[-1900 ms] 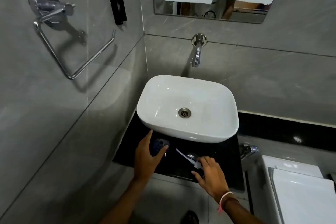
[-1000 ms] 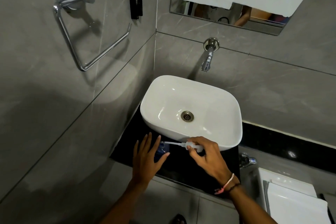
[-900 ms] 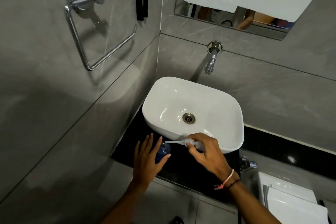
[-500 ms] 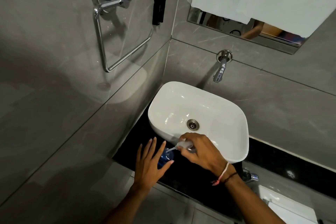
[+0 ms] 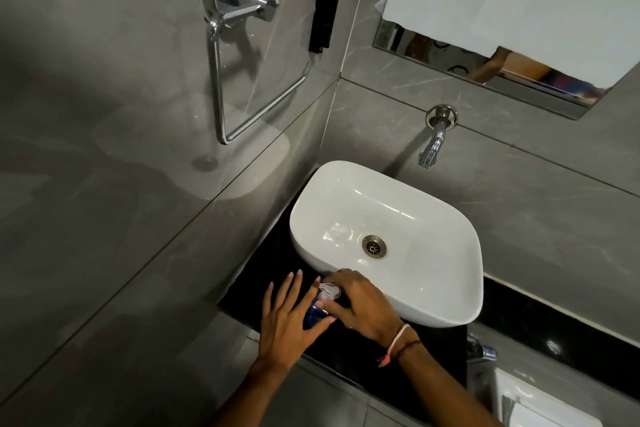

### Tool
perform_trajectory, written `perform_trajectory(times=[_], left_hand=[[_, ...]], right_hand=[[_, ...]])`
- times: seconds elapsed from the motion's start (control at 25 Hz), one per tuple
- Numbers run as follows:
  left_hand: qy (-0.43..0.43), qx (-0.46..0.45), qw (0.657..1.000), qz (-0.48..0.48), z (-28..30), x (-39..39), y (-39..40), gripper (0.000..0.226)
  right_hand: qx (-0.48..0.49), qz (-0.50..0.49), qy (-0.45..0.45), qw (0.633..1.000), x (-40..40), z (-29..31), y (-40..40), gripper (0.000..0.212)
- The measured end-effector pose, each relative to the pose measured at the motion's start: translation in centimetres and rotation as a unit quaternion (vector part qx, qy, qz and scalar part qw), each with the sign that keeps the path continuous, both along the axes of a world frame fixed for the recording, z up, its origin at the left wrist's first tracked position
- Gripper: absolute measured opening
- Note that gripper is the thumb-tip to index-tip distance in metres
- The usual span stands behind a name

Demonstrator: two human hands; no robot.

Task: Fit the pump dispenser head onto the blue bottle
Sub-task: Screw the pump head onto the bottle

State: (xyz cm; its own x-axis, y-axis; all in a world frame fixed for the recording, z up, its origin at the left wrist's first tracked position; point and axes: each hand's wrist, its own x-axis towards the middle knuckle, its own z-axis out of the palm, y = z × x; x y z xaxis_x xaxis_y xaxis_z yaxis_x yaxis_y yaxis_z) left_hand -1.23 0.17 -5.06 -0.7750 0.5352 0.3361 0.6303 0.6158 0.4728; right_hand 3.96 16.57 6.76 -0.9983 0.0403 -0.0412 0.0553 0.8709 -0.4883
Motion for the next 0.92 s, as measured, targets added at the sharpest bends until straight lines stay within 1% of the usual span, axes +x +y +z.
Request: perform_trajectory(times=[0.12, 0.2, 0.28, 0.32, 0.4, 0.44, 0.52, 0.6, 0.68, 0.76, 0.92], left_hand=[[0.000, 0.005, 1.000, 0.000, 0.0, -0.1, 0.0, 0.071], [0.003, -0.003, 1.000, -0.001, 0.0, -0.1, -0.1, 0.072], [0.001, -0.015, 1.000, -0.003, 0.0, 0.0, -0.2, 0.074], [0.002, -0.018, 1.000, -0.003, -0.1, -0.1, -0.2, 0.074], [-0.001, -0.017, 1.000, -0.004, -0.1, -0.1, -0.2, 0.073], [-0.005, -0.015, 1.000, -0.003, -0.2, -0.1, -0.2, 0.072], [-0.009, -0.014, 1.000, -0.002, -0.1, -0.1, -0.1, 0.070], [-0.012, -0.018, 1.000, -0.006, -0.1, -0.1, -0.1, 0.069], [-0.013, -0.018, 1.000, -0.012, -0.2, -0.2, -0.2, 0.069], [-0.016, -0.020, 1.000, -0.014, -0.1, -0.2, -0.2, 0.069], [-0.033, -0.027, 0.999, -0.013, 0.3, -0.1, -0.2, 0.072]], right_hand=[[-0.105, 0.004, 0.015, 0.994, 0.9, -0.9, 0.4, 0.037], [-0.136, -0.041, 0.029, 0.989, 1.3, -1.4, 0.3, 0.027], [-0.138, -0.099, 0.051, 0.984, 1.4, -1.9, 0.1, 0.030], [-0.143, -0.110, 0.056, 0.982, 1.4, -2.1, 0.0, 0.029], [-0.158, -0.099, 0.063, 0.980, 1.4, -2.4, -0.3, 0.032], [-0.159, -0.092, 0.068, 0.981, 1.3, -2.7, -0.5, 0.030], [-0.164, -0.112, 0.078, 0.977, 1.1, -3.0, -0.9, 0.026], [-0.173, -0.143, 0.081, 0.971, 1.0, -3.5, -1.0, 0.032], [-0.195, -0.133, 0.080, 0.969, 1.3, -3.9, -1.1, 0.040], [-0.219, -0.124, 0.089, 0.964, 1.8, -4.2, -1.2, 0.040], [-0.250, -0.173, 0.095, 0.948, 2.3, -4.1, -0.9, 0.040]])
